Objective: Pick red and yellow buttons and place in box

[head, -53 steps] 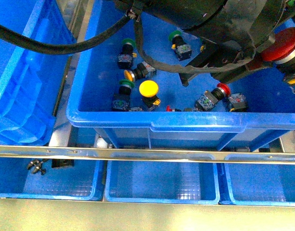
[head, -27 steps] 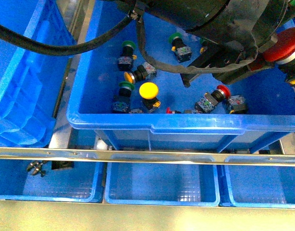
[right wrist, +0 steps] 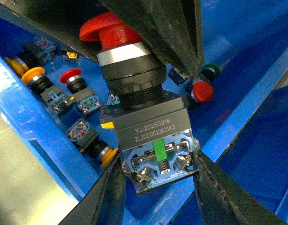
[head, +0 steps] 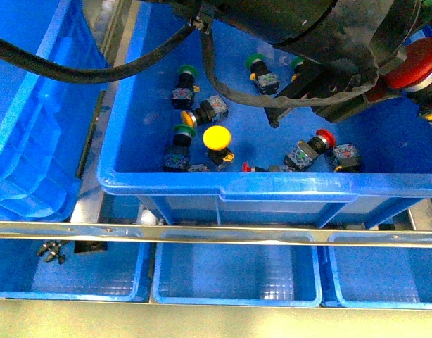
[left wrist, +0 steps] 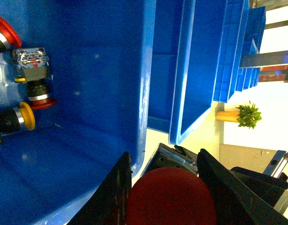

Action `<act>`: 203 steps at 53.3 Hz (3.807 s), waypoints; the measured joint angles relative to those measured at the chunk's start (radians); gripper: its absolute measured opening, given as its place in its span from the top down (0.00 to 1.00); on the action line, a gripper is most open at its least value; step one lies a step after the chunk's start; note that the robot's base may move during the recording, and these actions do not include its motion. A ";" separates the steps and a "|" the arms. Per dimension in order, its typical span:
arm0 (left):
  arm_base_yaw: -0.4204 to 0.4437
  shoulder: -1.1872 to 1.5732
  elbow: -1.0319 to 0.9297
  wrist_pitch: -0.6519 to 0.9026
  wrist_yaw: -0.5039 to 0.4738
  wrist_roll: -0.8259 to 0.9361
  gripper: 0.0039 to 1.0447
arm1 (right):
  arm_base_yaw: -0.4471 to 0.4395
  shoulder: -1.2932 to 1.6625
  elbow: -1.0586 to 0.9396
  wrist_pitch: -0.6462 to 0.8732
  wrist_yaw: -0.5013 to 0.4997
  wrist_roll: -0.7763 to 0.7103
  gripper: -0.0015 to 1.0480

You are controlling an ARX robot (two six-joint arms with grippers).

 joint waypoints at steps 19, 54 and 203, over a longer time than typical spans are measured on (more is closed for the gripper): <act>0.000 0.000 0.003 0.000 -0.007 0.003 0.68 | -0.001 0.000 0.000 0.006 0.000 0.011 0.69; -0.001 0.003 0.003 -0.012 -0.050 0.039 0.07 | -0.042 -0.006 0.000 0.010 0.000 0.003 0.69; 0.711 -1.932 -1.120 -0.364 -0.418 1.035 0.98 | -0.372 -0.314 -0.019 -0.161 -0.047 0.244 0.70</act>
